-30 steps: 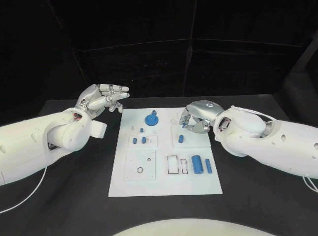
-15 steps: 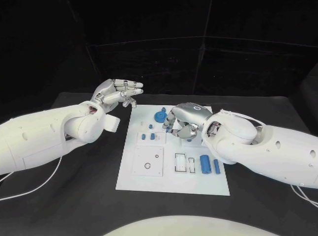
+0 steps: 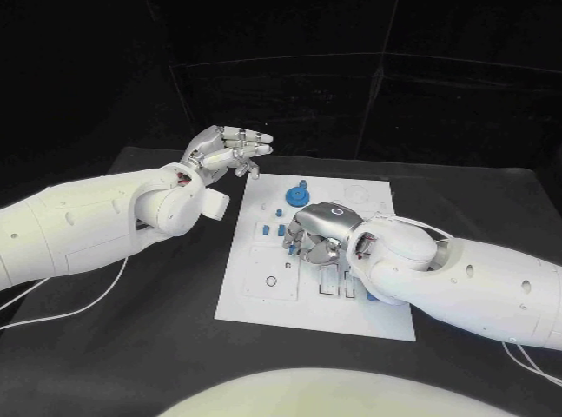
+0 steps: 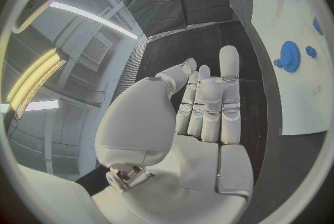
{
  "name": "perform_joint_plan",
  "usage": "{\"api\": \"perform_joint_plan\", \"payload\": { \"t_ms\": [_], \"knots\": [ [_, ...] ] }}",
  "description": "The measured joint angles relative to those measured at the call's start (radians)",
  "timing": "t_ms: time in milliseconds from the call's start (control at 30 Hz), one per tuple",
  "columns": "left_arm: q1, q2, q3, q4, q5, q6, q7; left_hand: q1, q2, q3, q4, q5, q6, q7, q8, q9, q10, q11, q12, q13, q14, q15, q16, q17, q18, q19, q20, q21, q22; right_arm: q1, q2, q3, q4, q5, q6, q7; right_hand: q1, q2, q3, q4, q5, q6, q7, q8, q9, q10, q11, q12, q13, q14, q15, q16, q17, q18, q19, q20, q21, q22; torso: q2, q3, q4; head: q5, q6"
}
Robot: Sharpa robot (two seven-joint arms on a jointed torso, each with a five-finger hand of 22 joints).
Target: Assemble the parts on the task board
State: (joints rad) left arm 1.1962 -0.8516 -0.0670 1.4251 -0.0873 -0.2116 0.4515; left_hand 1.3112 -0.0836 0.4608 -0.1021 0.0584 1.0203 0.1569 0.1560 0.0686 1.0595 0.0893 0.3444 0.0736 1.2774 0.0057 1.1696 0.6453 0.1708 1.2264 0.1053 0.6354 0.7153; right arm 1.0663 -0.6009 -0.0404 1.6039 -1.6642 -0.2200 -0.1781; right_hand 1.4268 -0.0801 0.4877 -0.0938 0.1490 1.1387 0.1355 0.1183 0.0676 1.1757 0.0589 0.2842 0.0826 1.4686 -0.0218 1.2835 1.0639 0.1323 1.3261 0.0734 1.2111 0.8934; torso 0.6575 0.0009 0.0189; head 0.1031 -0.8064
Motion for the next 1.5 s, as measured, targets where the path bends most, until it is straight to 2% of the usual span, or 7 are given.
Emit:
{"api": "perform_joint_plan", "payload": {
  "t_ms": [333,733,1500],
  "knots": [
    [0.000,0.002,0.000,0.000,0.000,0.000,-0.001,0.000,0.000,0.000,0.000,0.000,0.000,0.000,0.000,0.000,0.000,0.000,0.000,0.000,0.000,0.000,0.000,-0.003,0.000,0.000,0.000,-0.006,-0.002,-0.006,0.010,-0.003,-0.007,-0.015,0.028,0.001,-0.002,0.002,0.002,-0.003,0.000,0.000,0.000,-0.002,0.000,0.000,0.000,0.000,0.000,0.000,0.000,0.000,0.000,0.000,0.000,0.000,0.000,0.000,0.000,0.0003,0.0005,0.010,-0.009],
    [0.000,0.004,0.000,-0.002,0.000,0.001,-0.001,0.000,0.000,0.000,0.000,0.000,0.000,0.000,0.000,0.000,0.000,0.000,0.000,0.000,0.000,0.000,0.000,-0.003,0.000,0.000,0.000,-0.006,-0.002,-0.016,0.015,-0.003,-0.007,-0.031,0.051,0.002,-0.007,-0.003,0.005,0.000,0.000,-0.002,-0.001,-0.003,0.000,0.000,0.000,0.000,0.000,0.000,0.000,0.000,-0.001,0.000,0.000,0.000,0.000,0.000,-0.001,0.0005,-0.0004,0.013,-0.016],
    [0.000,0.007,0.000,-0.004,0.001,0.002,-0.004,0.000,0.000,0.000,0.000,0.000,0.000,0.000,0.000,0.000,0.000,0.000,0.004,0.000,0.000,0.000,0.000,-0.003,-0.001,0.000,0.000,-0.006,-0.002,-0.027,0.032,-0.004,-0.027,-0.059,0.060,0.007,-0.007,-0.003,0.005,0.000,0.000,0.001,0.001,-0.006,0.000,0.000,0.000,0.000,-0.001,0.000,0.000,0.000,-0.001,0.000,0.000,0.000,0.000,0.000,-0.001,0.0000,0.0003,0.021,-0.022]
  ]
}}
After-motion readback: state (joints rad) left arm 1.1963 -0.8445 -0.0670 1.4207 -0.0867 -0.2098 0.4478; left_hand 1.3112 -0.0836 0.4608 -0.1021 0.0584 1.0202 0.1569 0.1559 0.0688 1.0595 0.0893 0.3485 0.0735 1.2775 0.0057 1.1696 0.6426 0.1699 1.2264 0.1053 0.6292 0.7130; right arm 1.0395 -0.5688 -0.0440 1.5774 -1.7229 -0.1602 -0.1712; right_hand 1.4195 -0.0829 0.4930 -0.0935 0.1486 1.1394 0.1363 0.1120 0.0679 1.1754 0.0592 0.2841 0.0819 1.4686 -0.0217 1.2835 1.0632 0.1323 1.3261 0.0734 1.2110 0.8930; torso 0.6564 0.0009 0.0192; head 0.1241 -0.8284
